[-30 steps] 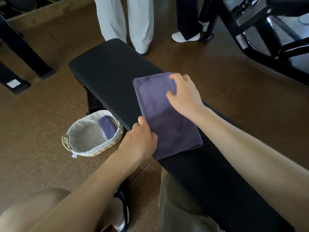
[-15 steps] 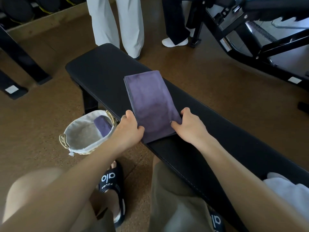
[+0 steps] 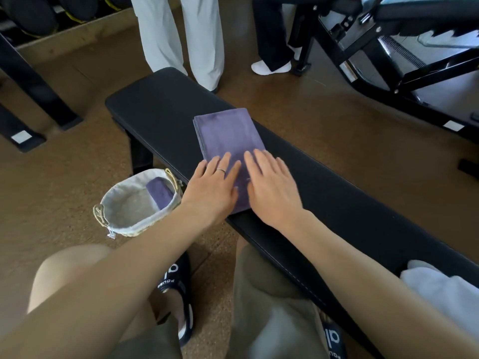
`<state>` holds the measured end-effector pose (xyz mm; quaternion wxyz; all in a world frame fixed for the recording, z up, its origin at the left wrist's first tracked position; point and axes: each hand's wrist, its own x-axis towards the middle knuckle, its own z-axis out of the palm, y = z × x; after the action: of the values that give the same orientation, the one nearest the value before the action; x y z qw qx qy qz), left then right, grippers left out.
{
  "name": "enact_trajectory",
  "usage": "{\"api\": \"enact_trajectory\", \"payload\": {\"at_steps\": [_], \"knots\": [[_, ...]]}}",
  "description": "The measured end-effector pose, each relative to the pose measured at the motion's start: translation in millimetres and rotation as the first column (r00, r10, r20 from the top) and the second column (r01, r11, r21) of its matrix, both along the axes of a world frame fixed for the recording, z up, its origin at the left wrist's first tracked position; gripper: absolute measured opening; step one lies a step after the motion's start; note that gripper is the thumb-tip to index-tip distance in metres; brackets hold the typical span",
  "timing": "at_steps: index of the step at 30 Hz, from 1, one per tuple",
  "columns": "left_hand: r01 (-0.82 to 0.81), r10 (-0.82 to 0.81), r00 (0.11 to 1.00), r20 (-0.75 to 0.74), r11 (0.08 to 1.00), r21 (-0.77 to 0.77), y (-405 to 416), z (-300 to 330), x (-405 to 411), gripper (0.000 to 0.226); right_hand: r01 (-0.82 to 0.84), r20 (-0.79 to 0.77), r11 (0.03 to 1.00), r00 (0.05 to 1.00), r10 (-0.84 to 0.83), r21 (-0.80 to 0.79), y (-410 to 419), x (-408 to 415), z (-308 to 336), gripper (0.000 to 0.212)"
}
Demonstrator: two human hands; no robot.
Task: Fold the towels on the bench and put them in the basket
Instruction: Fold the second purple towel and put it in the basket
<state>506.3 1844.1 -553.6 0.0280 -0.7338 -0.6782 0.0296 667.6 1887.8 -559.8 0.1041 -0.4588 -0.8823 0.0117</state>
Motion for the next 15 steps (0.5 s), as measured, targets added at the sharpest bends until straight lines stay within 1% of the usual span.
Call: {"api": "enact_trajectory", "payload": {"at_steps": [1,3,5,7,9,11,13,15], "knots": [[0.004,-0.003,1.000,0.007,0.999,-0.052,3.4,-3.6,-4.5,0.062,-0.025,0.028,0.998,0.999,0.026,-0.060,4.0,-4.3,-5.0,0.061],[-0.015,0.021,0.999,0.037,0.986,-0.169,7.8,-10.3,-14.4,0.067,0.015,0.094,0.986,0.996,0.000,-0.164,9.0,-2.7,-16.4,0.063],[0.000,0.013,0.999,0.052,0.971,-0.241,11.9,-13.1,-23.8,0.072,0.055,0.127,0.980,0.991,-0.032,-0.189,8.9,6.5,-24.0,0.066],[0.033,-0.026,0.999,0.028,0.958,-0.284,16.7,-11.2,-33.8,0.077,0.078,0.139,0.972,0.989,-0.048,-0.222,7.7,14.7,-25.3,0.067],[0.039,-0.048,0.999,-0.020,0.948,-0.315,22.4,-8.2,-43.2,0.083,0.093,0.148,0.970,0.987,-0.061,-0.224,8.3,18.8,-21.9,0.067],[0.025,-0.038,0.999,-0.034,0.949,-0.315,28.2,-6.2,-49.4,0.094,0.067,0.145,0.984,0.989,-0.043,-0.166,16.4,14.3,-16.2,0.066],[0.002,-0.009,1.000,-0.020,0.949,-0.314,34.0,-7.4,-53.7,0.107,0.002,0.116,0.991,0.993,0.013,-0.130,30.7,-1.5,-10.2,0.065],[-0.007,0.015,1.000,0.023,0.950,-0.312,39.1,-7.4,-56.8,0.119,-0.037,0.121,0.987,0.991,0.057,-0.158,44.9,-17.5,-9.5,0.064]]}}
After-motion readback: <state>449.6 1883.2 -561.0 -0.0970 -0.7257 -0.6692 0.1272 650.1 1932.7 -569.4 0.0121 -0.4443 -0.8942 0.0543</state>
